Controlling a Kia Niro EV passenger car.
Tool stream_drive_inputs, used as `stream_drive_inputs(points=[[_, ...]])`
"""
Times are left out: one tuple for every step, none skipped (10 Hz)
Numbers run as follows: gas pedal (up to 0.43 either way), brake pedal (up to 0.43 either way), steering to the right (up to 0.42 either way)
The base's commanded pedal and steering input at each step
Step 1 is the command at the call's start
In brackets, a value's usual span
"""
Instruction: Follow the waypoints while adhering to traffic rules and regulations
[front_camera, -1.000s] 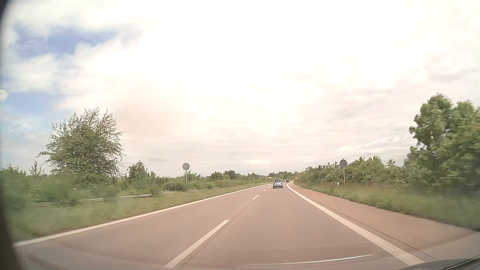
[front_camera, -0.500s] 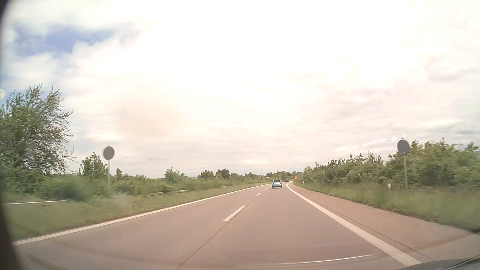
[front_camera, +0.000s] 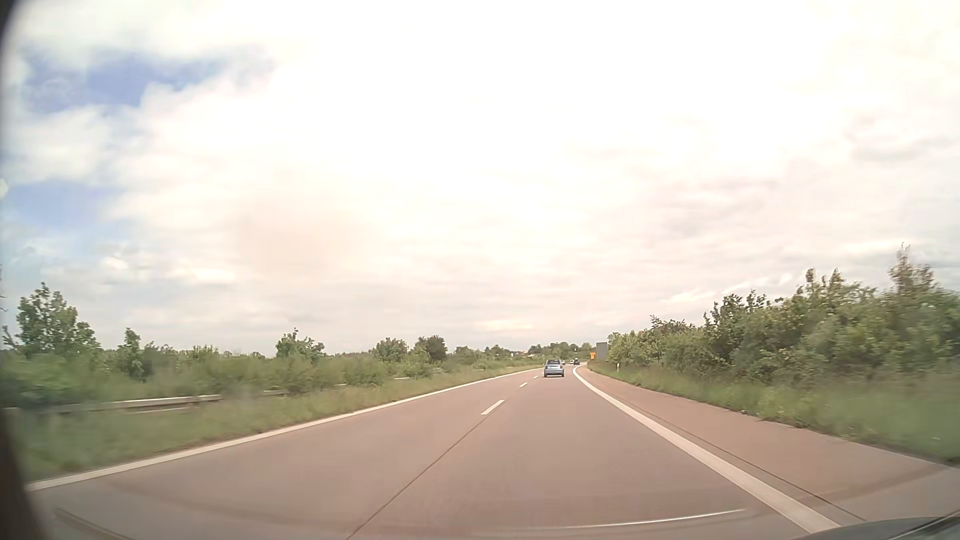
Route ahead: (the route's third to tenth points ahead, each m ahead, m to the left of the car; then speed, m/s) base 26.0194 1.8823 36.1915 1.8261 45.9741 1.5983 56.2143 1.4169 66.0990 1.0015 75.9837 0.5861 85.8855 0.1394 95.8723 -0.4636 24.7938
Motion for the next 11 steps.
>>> stream_drive_inputs(points=[[0.197, 0.000, 0.003], [0.197, 0.000, 0.003], [0.197, 0.000, 0.003], [0.197, 0.000, 0.003], [0.197, 0.000, 0.003], [0.197, 0.000, 0.002], [0.197, 0.000, 0.003], [0.197, 0.000, 0.003], [0.197, 0.000, 0.002], [0.197, 0.000, 0.003], [0.197, 0.000, 0.002]])
